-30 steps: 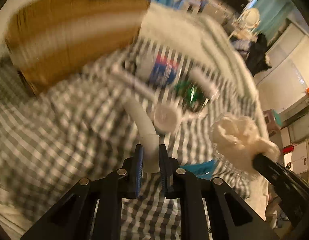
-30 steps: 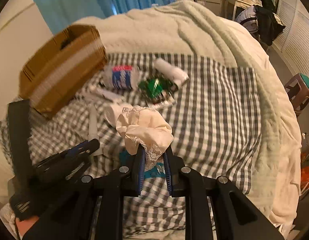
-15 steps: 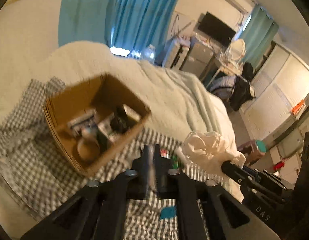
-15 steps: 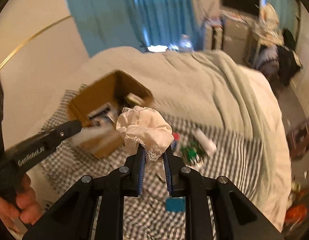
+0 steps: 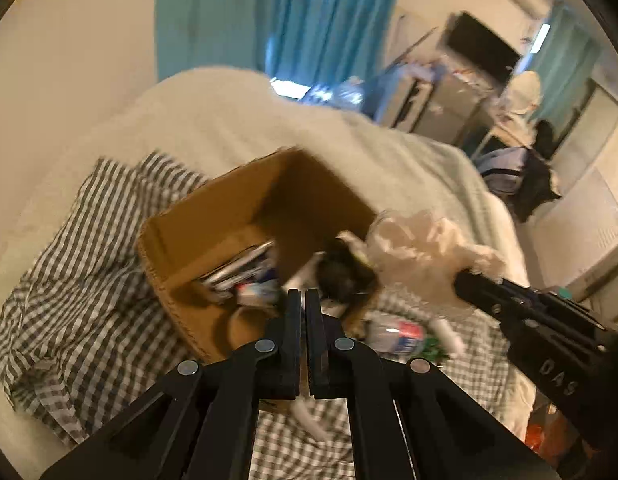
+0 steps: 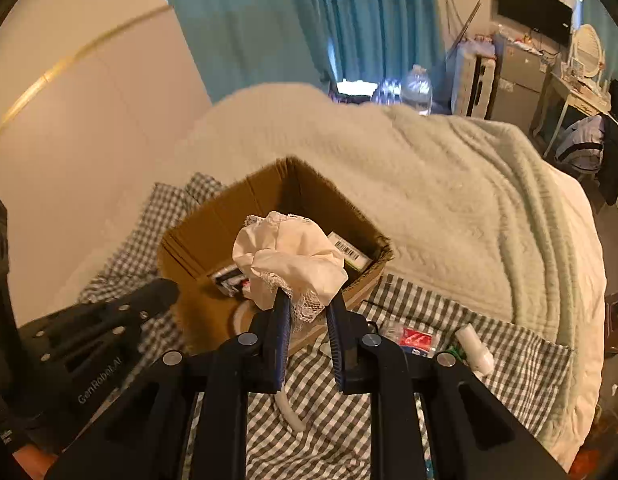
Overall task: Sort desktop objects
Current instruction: 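Drop the white cloth from the right gripper while the left drops the white item into the box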
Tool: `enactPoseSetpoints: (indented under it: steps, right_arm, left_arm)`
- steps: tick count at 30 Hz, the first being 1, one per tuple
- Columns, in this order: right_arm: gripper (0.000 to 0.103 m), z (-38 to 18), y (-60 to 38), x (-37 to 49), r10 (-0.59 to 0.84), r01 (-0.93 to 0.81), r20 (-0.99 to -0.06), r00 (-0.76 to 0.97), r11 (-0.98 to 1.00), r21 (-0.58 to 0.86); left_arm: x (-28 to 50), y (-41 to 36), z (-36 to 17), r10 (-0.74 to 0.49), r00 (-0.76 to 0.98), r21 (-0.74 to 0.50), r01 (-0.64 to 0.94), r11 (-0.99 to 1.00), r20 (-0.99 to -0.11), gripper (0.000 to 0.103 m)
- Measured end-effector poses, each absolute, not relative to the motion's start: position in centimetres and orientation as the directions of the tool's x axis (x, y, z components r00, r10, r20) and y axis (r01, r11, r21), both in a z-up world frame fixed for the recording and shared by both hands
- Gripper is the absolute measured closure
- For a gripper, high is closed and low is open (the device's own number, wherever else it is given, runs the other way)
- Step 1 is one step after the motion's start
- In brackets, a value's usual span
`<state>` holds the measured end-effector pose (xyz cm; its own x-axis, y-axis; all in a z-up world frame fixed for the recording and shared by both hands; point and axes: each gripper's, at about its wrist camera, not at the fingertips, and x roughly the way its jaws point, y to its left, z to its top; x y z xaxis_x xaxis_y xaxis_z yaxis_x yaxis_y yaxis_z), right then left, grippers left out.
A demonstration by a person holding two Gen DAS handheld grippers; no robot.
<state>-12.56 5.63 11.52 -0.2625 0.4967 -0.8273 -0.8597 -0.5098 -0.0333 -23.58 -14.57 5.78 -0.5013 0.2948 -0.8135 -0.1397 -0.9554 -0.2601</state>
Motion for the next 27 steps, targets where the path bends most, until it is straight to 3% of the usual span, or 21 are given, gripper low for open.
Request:
enactPoseSetpoints:
  steps: [3, 4, 5, 6, 8, 9, 10, 13, 23, 27]
  right_arm:
    - [0.085, 10.1, 6.8, -13.8, 0.467, -0.861, -0.829, -0.307, -0.508, 0.032]
    - [0.072, 9.9, 6.9, -14.0, 0.469, -0.862, -0.824, -0.316, -0.505, 0.043]
    - [0.05, 9.9, 7.0, -14.3, 0.476, -0.865, -0.818, -0.322, -0.5, 0.05]
    - [0.042, 10.0, 6.9, -14.6, 0.492, -0.868, -0.805, -0.331, -0.493, 0.056]
    - [0.038, 10.3, 6.9, -15.0, 0.498, -0.867, -0.796, -0.344, -0.494, 0.066]
    - [0.038, 10.5, 6.8, -15.2, 0.501, -0.865, -0.792, -0.35, -0.497, 0.068]
    - [0.038, 10.8, 6.6, -15.1, 0.508, -0.866, -0.787, -0.349, -0.495, 0.064]
    - [0.038, 11.9, 5.6, -14.3, 0.532, -0.873, -0.779, -0.333, -0.486, 0.041]
    - [0.038, 15.0, 1.4, -6.2, 0.611, -0.915, -0.753, -0.245, -0.402, -0.029]
    - [0.03, 12.8, -0.8, -1.6, 0.608, -0.938, -0.76, -0.231, -0.347, 0.007]
  left_arm:
    - [-24.6, -16.3, 4.1, 0.281, -0.483, -0.275, -0.085, -0.958, -0.829, 0.101]
    - [-24.8, -16.7, 3.8, 0.271, -0.485, -0.269, -0.075, -0.96, -0.831, 0.099]
    - [-24.9, -17.1, 3.6, 0.256, -0.491, -0.255, -0.069, -0.964, -0.833, 0.098]
    - [-25.0, -17.4, 3.5, 0.239, -0.492, -0.238, -0.065, -0.969, -0.837, 0.09]
    - [-25.0, -17.8, 3.8, 0.232, -0.491, -0.23, -0.066, -0.971, -0.839, 0.056]
    - [-24.7, -17.8, 4.0, 0.224, -0.503, -0.225, -0.059, -0.973, -0.835, 0.023]
    - [-24.4, -18.0, 4.4, 0.211, -0.522, -0.219, -0.048, -0.975, -0.827, 0.007]
    - [-22.8, -18.0, 5.7, 0.192, -0.593, -0.205, -0.046, -0.978, -0.782, 0.006]
    - [-17.7, -14.7, 6.1, 0.193, -0.54, -0.171, -0.091, -0.981, -0.819, 0.006]
    - [-15.6, -13.6, 4.7, 0.186, -0.532, -0.199, -0.034, -0.979, -0.826, 0.006]
